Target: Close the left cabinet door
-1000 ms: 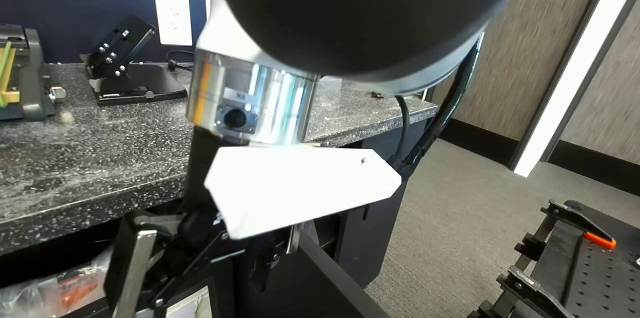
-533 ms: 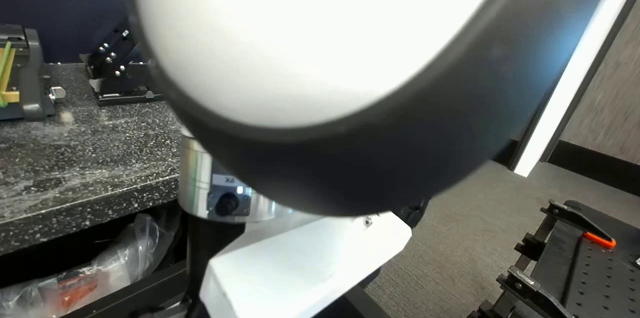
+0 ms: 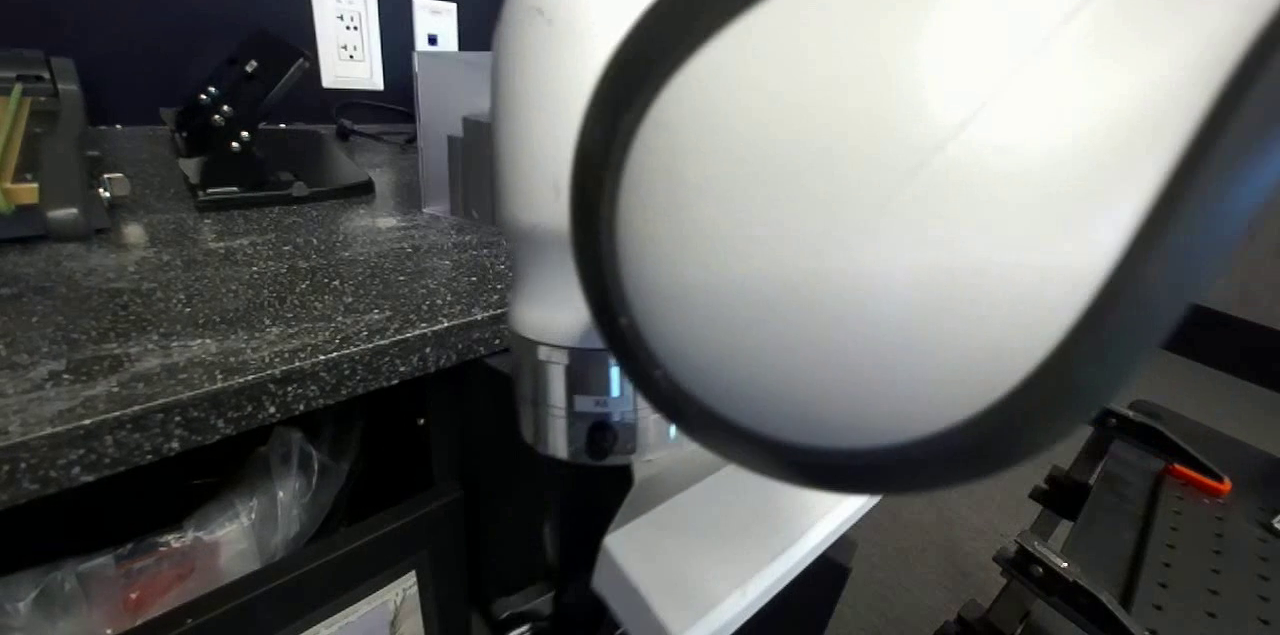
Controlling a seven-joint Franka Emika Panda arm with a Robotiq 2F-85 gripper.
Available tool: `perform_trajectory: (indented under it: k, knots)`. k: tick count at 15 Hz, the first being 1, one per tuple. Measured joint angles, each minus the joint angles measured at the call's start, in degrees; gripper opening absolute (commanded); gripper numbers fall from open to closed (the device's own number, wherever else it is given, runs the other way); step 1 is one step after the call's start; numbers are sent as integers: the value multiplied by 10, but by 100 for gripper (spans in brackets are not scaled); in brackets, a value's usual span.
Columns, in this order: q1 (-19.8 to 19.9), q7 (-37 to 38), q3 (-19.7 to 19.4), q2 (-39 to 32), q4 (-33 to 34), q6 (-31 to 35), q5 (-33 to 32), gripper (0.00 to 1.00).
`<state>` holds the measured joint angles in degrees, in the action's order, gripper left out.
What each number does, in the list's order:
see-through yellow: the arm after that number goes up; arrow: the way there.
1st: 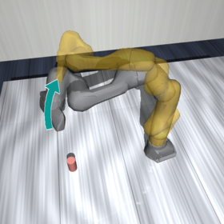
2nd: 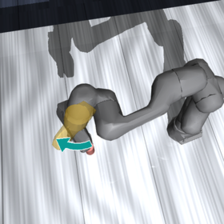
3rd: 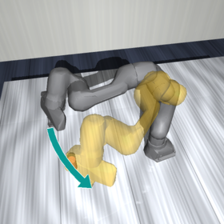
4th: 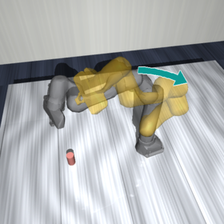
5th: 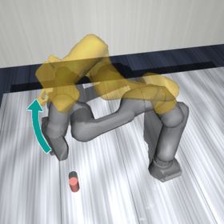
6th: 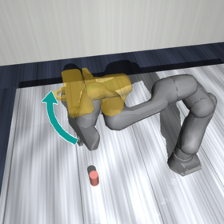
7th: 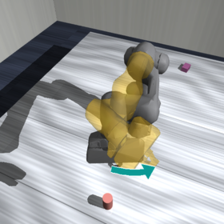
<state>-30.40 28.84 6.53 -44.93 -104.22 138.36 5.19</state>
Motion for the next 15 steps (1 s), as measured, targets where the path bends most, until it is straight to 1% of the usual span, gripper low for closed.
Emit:
perform_trajectory:
  k: [5,9,12,15]
  knots:
    - [35,8,-66,0,-41,1,-28,100]
    - [61,10,-108,-10,-36,9,-55,100]
    - [61,27,-130,-28,-14,36,-84,100]
    - [45,61,-152,-62,32,50,-115,100]
